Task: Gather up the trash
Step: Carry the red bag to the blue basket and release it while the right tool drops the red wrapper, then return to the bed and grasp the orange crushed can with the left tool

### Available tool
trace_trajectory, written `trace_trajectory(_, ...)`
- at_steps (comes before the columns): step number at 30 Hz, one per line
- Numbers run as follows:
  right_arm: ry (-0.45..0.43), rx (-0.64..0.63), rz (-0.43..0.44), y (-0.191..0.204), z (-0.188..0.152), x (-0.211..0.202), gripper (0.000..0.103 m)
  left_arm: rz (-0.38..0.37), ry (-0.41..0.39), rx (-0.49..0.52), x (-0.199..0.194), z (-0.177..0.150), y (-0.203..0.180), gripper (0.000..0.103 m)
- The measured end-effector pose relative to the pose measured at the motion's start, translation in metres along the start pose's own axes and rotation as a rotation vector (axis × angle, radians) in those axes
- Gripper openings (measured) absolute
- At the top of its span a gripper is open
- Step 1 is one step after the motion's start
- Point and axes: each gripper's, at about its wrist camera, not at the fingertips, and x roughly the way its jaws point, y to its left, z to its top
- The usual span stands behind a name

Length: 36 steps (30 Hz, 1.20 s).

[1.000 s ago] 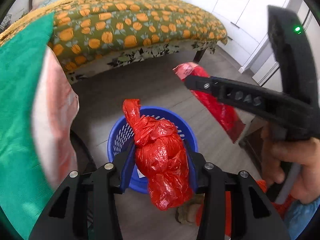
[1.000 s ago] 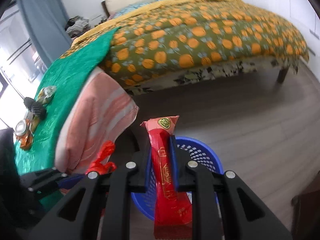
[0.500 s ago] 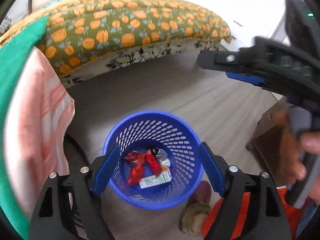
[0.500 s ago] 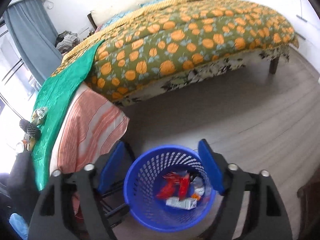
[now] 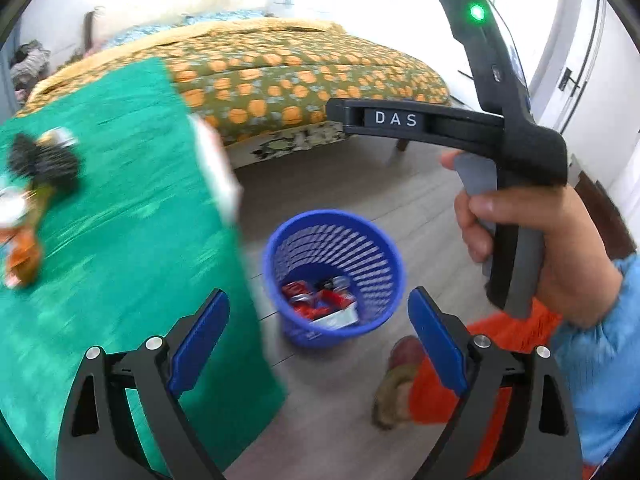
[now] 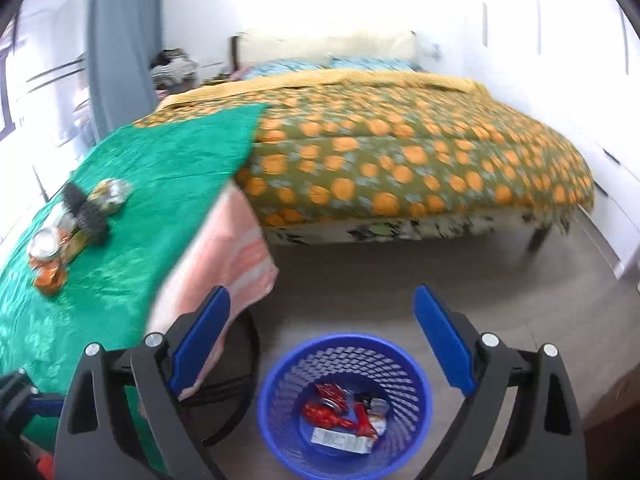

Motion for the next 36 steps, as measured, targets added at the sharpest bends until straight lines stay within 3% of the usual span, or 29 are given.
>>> trace_trajectory(6,-0.034,-0.085,0.117,0.070,-0.008,-0.007,0.091,0.155,-0.025,-0.107,-0.047,-0.029,0.071,0.090)
trace_trajectory(12,-0.043,-0.209,0.199,0.127,-0.024,-0.013,0.090,0.280,-0.074,-0.271,-0.068,-0.024,0.154,0.093)
trace_trajectory(18,-0.035,-0.278,0.231,0.152,-0.035,-0.015,0.091,0.370,-0.091,-0.280,-0.045,0.004,0.190,0.096)
trace_trajectory(21,-0.034,-0.283,0.237,0.152,-0.036,-0.015,0.090,0.405,-0.062,-0.312,-0.020,0.018,0.209,0.096)
trace_trajectory(25,-0.037,-0.268,0.238,0.148,-0.035,-0.016,0.090,0.443,0.036,-0.350,0.004,0.027,0.228,0.096)
trace_trajectory(28,-0.039,-0.252,0.242,0.145,-0.033,-0.017,0.090,0.489,0.048,-0.329,0.009,0.033,0.229,0.096)
trace_trajectory(30,-0.044,-0.246,0.246,0.144,-0.031,-0.019,0.090,0.497,0.055,-0.328,0.011,0.033,0.232,0.093)
trace_trajectory(34,-0.054,-0.239,0.248,0.141,-0.030,-0.022,0.090,0.485,0.027,-0.330,0.002,0.028,0.236,0.063)
trace_trajectory(36,-0.055,-0.236,0.246,0.141,-0.029,-0.022,0.090,0.478,0.024,-0.324,-0.003,0.025,0.235,0.062)
